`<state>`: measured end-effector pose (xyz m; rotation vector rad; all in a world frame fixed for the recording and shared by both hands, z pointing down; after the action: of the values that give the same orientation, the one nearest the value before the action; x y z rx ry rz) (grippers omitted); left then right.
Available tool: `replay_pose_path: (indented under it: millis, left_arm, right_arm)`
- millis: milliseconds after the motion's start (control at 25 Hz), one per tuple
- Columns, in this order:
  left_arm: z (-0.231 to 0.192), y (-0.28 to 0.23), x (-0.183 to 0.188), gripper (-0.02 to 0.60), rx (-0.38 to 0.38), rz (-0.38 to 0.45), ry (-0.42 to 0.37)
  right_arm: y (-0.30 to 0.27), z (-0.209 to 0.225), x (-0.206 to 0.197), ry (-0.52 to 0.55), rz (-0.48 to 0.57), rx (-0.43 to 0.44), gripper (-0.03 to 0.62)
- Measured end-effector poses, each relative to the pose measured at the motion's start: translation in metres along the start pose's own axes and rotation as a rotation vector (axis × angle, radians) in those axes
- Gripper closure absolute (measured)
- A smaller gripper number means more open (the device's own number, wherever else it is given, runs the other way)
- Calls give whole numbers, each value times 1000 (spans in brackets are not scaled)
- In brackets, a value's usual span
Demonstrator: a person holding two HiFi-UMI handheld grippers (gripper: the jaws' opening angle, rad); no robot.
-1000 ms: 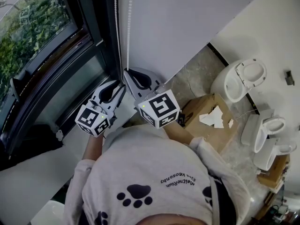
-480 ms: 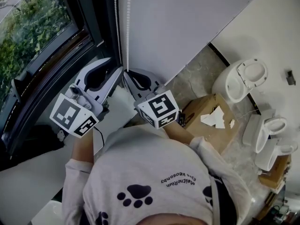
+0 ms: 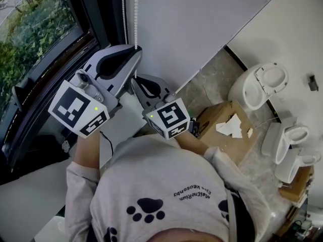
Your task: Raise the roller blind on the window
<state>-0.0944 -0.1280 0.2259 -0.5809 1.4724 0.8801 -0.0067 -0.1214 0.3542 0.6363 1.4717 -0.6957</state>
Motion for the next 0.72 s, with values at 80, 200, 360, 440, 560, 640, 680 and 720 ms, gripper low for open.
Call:
replay_pose_path:
  millis: [80,200,360,440,560,640,680,720]
  left_arm:
    - [1,0,-2,569,-4,-5,1]
    - [1,0,-10,572,-6,-20,29]
    - [2,2,-29,572,5,-34,71]
    - [2,4,-40,572,12,-31,102]
    - [3,9,-61,572,25,-59,129]
    - [3,13,-75,572,36,-73,154]
    - [2,15,-81,572,42,-76,166]
    - [2,16,-87,572,48,-78,176]
  right_arm:
    - [0,1,-1,1,2,-6,585]
    - [1,3,-9,0,-19,-13,585]
    - [1,4,-26,-19,-61,-21,585]
    - [0,4,-35,-28,-81,-20,585]
    - [-1,4,-54,-38,-127,-20,585]
    - [0,4,-68,-42,-150,-24,585]
    - [0,4,-74,-43,-161,-24,585]
    - [-1,4,-80,-44,-173,-23,585]
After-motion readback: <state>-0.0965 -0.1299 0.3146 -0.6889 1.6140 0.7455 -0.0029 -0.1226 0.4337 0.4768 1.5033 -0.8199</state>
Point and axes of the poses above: the fingertips, and each gripper's own axes: y backward along the fingers, z to its right, x out of its top, the point moved 7 cm from there along y, backward along the fingers, and after that the axes turned 5 degrees about z, right-handed, at the moved point
